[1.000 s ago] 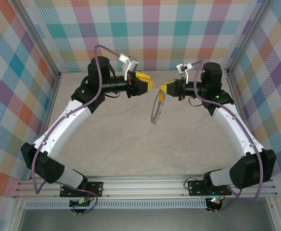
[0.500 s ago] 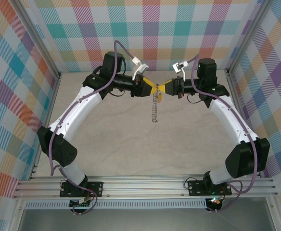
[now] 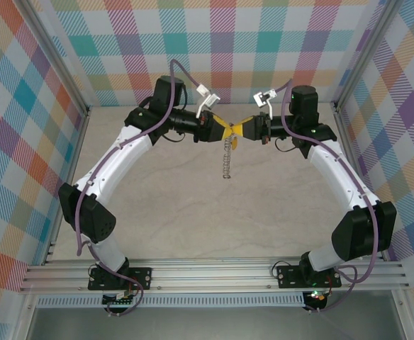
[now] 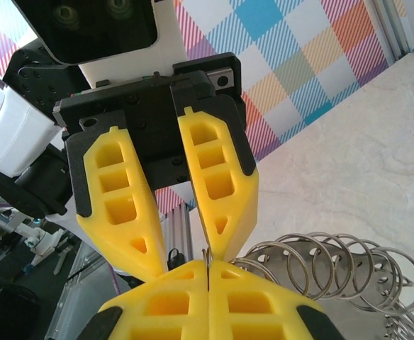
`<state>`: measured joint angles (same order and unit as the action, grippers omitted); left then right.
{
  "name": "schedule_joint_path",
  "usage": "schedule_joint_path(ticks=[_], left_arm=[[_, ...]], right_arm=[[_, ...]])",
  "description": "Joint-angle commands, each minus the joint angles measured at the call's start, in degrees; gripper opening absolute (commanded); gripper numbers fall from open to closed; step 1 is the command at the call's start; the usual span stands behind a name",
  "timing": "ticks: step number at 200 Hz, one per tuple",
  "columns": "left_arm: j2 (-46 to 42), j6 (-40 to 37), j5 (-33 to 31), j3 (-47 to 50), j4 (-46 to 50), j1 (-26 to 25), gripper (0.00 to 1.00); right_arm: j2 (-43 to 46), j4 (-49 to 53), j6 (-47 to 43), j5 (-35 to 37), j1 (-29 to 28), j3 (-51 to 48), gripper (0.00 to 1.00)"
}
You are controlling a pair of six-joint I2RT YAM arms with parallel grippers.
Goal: Put the keys on the keyring
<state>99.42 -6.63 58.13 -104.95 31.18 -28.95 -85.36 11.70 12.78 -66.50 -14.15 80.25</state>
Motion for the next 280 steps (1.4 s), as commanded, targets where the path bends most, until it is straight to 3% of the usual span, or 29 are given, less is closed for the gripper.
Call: schedule_joint_path(ticks=[1,42,70,90,105,121,174,244,280], left_arm=[[0.58,1.07,2.5,-2.02,-1.34,0.13,0.25],[1.01,1.9,2.6,-2.1,-2.48,-0.23,0.17],[1.09,3.05,2.98,-1.86,-4.03,-0.31,0.0],[0.79,4.57,2.69,-0.79,-6.24,-0.32,0.0],[-0.24,6.41,0.77,1.23,-9.55,-0.32,0.0],[-2.24,8.16,-0.49,4.31,-13.97,-0.32,0.0],[-7.44,13.4,-0.58,10.75,-25.13,-0.32,0.0],[-11.48,15.64,1.98,13.47,-29.08,-1.32,0.0],[-11.31,14.73,2.76,12.71,-27.69,-2.28,0.0]], right_arm=[[0.28,-2.8,-0.06,-1.67,0.35,0.46,0.0],[0.28,-3.04,-0.03,-1.55,0.38,0.26,0.0],[0.27,-2.98,0.05,-1.51,0.35,0.17,0.0],[0.58,-3.13,0.61,-0.86,0.4,0.02,0.0],[1.98,-4.75,2.04,0.35,0.7,-1.34,0.3],[4.58,-7.07,3.35,2.61,1.27,-3.95,0.42],[14.13,-22.75,12.56,11.21,4.13,-17.6,0.48],[17.79,-23.92,11.79,11.45,2.09,-20.41,0.64],[17.27,-23.84,10.5,10.67,-0.46,-18.42,0.67]])
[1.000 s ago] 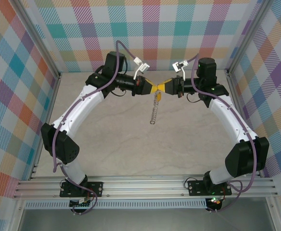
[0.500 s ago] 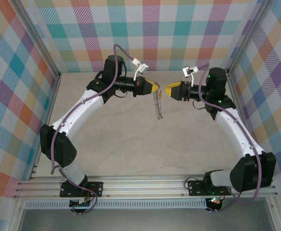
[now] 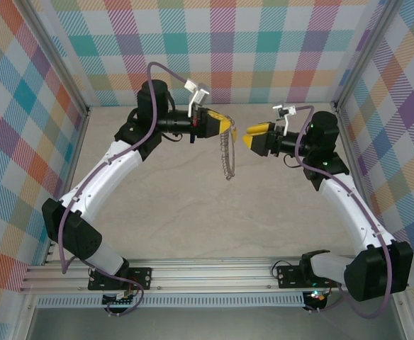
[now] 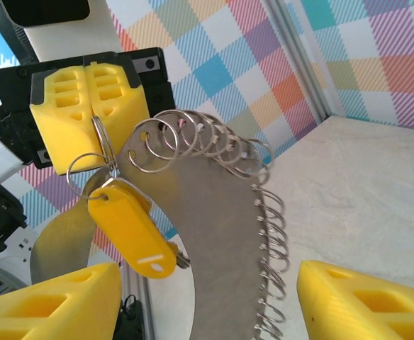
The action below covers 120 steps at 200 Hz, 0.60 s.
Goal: Put the keys on the keyring
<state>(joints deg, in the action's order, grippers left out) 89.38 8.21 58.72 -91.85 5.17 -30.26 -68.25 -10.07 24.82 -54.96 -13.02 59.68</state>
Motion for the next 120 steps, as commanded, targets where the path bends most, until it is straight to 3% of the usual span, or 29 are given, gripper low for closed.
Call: schedule_joint_path(ticks=[1,45,83,120], left_arm=[[-1.21,-0.11,2.18,-0.41,-1.67,-1.0,0.0],[-0.08,-0.91,3.41,-2.09,-0.06,-2.16,0.0],[0.45,-1.0,3.69,-3.07,0.55,-2.52,0.0],[0.27,-0.93,2.94,-3.15,0.36,-2.52,0.0]], right_arm=[[0.14,-2.07,-1.58,-0.91,-1.67,2.21,0.67],[-0.82,-0.63,-3.22,-2.97,-4.55,4.89,0.66],[-0.98,-0.22,-3.72,-4.53,-5.18,4.68,0.43],[0.61,1.85,-4.69,-6.1,-5.27,3.0,0.41]])
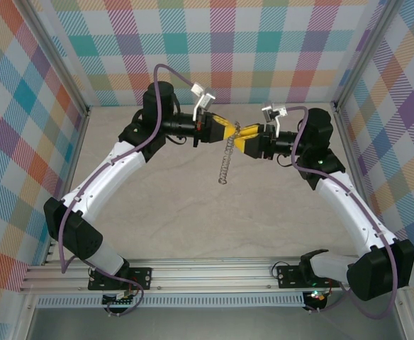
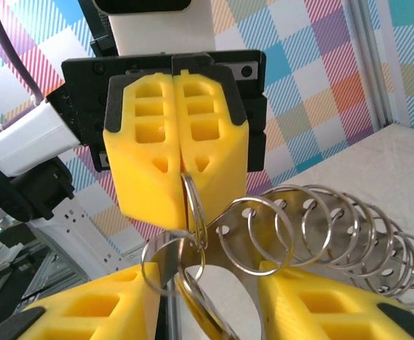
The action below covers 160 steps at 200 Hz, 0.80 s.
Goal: Put the keys on the keyring
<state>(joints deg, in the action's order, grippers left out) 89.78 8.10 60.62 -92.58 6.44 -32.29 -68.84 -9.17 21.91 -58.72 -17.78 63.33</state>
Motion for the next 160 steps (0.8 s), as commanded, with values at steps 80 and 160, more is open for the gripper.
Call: schedule_joint_path(ticks=[80,160], left_arm=[[-0.1,-0.55,0.36,-2.79,-1.1,-0.51,0.0],[-2.78,6.18,-6.26,2.36,-11.52,-0.49,0.0]], right_arm=[[2.48,1.16,-1.6,-1.83,-0.5,-2.27,0.05],[1.46,1.28,-0.92,-1.55,-1.81,-1.82,0.0]])
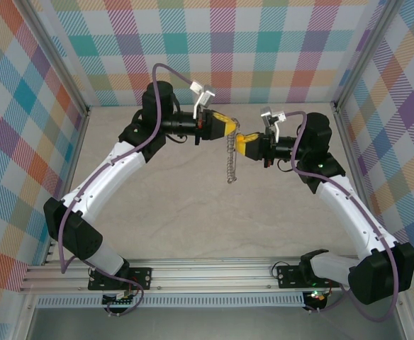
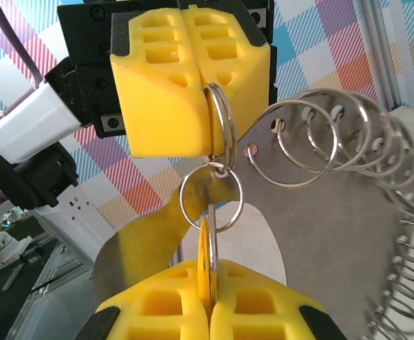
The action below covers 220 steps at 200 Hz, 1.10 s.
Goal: Put the keys on the keyring
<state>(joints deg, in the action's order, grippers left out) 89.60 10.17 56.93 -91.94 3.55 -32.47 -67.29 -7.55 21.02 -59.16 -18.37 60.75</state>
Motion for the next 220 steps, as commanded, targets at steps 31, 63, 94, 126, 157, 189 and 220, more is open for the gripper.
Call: schedule_joint_path(ticks=[31,63,94,126,157,189,220], left_arm=[[-3.3,5.68,-3.91,4.11,-11.53,-1.08,0.0],[-4.67,7.66,-5.91,7.62,-15.12,-1.98,0.0],[-6.44,11.67,-8.47,12.03,-21.35,-2.31,0.0],[-7.28,16.63,-11.77,16.03,-28.41,-2.66,0.0],[-8.02,17.97,-15.43,18.31,-30.48,-2.87,0.0],[-8.15,19.34,-17.82,19.4,-32.26,-2.94,0.0],[-8.25,19.31,-18.43,19.8,-32.68,-2.97,0.0]], right_arm=[[-1.97,-1.0,0.05,0.32,-3.1,1.51,0.0],[-4.16,-0.75,0.08,1.72,-4.57,2.79,0.0],[-5.24,-0.42,-0.12,4.78,-4.57,1.83,0.0],[-5.77,-2.99,2.88,5.77,-4.57,0.7,0.0],[-4.05,-1.93,3.22,8.4,-4.57,-0.36,0.0],[-0.47,0.31,3.86,12.36,-4.57,-2.48,0.29],[6.41,4.49,3.16,17.43,-4.39,-5.59,0.41]])
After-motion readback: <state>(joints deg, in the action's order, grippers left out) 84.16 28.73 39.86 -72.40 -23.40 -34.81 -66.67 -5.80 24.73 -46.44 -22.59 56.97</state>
